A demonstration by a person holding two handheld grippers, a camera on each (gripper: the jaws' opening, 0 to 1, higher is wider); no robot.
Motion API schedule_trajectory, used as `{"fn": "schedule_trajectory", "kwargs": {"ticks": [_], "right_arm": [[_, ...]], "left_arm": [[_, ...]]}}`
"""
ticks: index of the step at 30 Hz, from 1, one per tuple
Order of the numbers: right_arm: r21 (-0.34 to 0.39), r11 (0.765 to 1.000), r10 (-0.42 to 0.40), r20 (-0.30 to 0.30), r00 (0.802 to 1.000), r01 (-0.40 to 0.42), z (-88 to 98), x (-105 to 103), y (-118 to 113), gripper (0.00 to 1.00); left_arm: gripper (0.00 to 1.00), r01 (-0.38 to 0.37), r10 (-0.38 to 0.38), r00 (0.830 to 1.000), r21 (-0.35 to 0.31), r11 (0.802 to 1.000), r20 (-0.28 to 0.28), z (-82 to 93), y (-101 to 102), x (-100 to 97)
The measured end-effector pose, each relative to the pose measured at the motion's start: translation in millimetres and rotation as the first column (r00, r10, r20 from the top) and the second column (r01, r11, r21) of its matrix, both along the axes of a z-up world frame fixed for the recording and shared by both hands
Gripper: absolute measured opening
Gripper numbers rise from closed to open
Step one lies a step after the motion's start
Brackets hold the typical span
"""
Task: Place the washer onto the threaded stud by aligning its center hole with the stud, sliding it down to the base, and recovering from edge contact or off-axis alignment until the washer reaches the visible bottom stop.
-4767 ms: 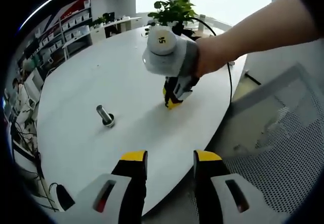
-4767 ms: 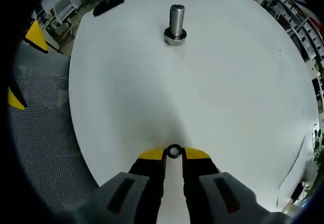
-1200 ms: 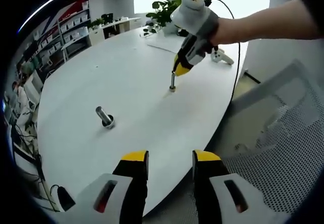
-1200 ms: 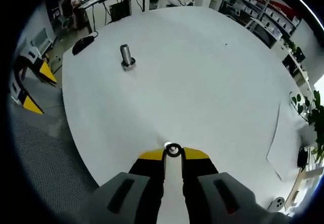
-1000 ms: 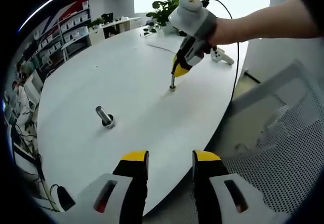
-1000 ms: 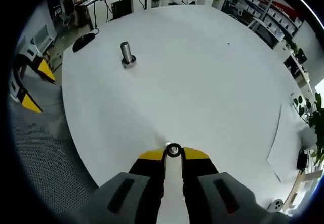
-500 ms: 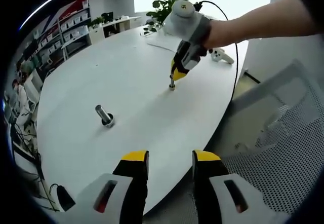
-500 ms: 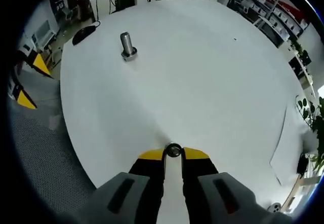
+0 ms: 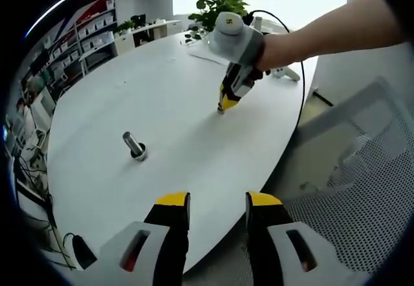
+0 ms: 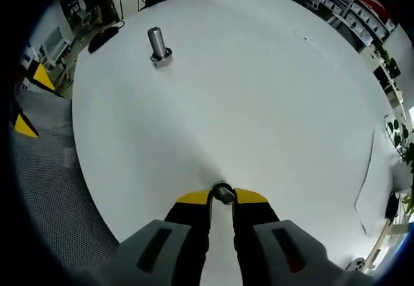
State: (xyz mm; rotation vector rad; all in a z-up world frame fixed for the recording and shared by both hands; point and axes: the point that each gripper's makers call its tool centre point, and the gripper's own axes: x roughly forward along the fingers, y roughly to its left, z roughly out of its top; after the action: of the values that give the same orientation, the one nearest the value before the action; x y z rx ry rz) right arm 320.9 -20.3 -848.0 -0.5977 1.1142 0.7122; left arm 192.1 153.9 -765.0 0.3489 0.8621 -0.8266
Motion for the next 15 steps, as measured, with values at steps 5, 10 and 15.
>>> {"fn": "schedule_trajectory", "kwargs": {"ticks": [5,10,15], "right_arm": [[0.007,1.000,-0.002,-0.005,1.000,0.002,-4.2,1.1,0.2,0.15],[0.012,1.000,-0.011,-0.008,1.000,0.011,-5.6,0.2,-0.1,0.16],[0.008,1.000,-0.019,-0.016,1.000,0.019,-8.3,-2.5,-3.1,0.17]], "left_arm": [[0.32,-0.002,0.002,1.000,0.003,1.000,0.000,-0.3,0.3,0.5],[0.32,-0.008,0.008,1.000,0.004,1.000,-0.001,-0.5,1.6,0.5],[0.32,-0.005,0.005,1.000,0.010,1.000,0.000,-1.0,1.6,0.6]]}}
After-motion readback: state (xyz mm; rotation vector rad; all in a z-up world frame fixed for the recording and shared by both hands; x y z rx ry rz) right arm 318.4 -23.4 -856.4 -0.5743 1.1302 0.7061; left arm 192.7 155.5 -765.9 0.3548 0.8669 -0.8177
